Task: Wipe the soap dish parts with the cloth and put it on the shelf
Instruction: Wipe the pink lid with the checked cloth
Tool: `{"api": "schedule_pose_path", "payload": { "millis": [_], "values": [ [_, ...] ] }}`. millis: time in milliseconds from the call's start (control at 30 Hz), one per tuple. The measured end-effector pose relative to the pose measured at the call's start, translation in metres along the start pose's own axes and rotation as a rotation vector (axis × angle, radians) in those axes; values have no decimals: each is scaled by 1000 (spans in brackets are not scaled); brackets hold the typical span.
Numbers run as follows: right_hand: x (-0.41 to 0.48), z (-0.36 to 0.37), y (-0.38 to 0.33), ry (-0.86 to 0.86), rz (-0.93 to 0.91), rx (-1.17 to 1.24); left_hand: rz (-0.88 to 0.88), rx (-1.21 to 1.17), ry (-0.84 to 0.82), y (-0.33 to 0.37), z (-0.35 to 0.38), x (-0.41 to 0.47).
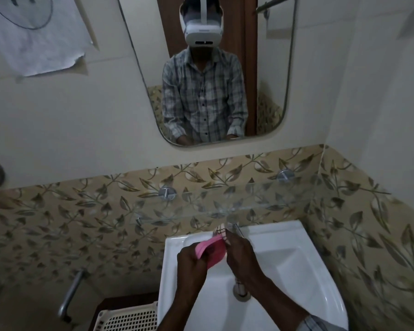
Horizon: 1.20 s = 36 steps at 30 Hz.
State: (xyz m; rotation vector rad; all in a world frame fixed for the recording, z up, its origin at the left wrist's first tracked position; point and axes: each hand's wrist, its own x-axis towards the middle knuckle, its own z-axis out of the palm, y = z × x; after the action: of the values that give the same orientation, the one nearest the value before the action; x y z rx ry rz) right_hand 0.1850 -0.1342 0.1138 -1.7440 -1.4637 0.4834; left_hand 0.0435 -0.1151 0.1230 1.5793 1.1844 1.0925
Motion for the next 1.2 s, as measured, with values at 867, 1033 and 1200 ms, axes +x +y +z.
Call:
{"api": "schedule_pose_path", "payload": {
  "millis": [867, 1033, 1200],
  "values": [
    [-33, 20, -37, 6, 73, 275, -471, -734, -6, -18, 22, 4],
    [-17, 7, -20, -220, 219, 538, -579, -1120, 37, -27, 4, 18],
    [3, -25, 22, 37, 443, 547, -580, -1204, -16, -44, -14, 19]
  ]
}}
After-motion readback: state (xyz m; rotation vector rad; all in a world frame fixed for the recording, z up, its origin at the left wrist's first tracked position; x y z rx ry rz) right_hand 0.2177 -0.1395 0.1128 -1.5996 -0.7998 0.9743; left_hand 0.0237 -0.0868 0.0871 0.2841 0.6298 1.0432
